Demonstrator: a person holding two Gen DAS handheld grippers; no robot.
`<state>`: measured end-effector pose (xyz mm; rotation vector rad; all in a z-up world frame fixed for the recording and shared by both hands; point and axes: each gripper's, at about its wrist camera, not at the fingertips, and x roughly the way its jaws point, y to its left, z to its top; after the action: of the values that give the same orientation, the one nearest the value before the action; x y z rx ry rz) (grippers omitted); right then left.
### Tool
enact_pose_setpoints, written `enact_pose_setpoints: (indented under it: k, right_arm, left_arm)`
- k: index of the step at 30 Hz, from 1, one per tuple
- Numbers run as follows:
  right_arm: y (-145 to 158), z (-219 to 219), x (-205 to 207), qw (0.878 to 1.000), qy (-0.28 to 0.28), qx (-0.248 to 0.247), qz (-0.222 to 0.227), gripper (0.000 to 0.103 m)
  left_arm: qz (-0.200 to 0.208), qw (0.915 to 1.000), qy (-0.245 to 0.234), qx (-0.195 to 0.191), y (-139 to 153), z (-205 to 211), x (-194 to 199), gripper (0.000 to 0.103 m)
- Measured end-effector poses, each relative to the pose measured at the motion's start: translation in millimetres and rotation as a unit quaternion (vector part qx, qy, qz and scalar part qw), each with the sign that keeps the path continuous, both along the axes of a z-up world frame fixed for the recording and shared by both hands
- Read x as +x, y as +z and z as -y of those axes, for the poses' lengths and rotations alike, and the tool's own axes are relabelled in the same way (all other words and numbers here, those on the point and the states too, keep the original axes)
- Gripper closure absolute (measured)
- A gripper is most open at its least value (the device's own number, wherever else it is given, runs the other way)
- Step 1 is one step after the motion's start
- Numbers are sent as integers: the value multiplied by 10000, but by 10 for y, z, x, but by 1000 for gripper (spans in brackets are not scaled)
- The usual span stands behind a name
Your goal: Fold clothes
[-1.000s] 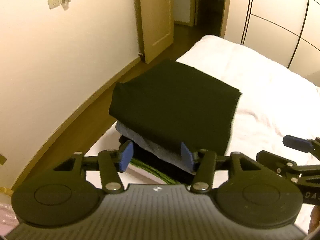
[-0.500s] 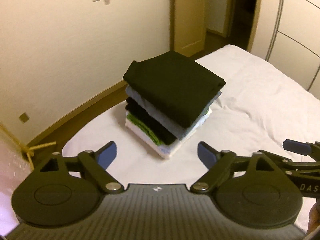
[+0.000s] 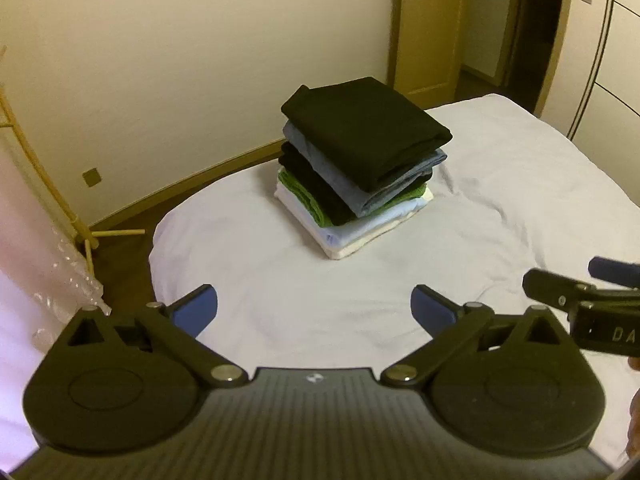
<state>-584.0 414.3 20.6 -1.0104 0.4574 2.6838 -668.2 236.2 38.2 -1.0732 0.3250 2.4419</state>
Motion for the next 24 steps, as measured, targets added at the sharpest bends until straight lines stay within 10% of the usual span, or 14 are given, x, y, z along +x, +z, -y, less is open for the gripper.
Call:
enact_pose_setpoints:
  k: [24]
  right_arm:
    - [-421,-606,-383,9962,733,51,467,0]
  left_arm:
    - [122,9941,1002,-391,-508,-437,107,1]
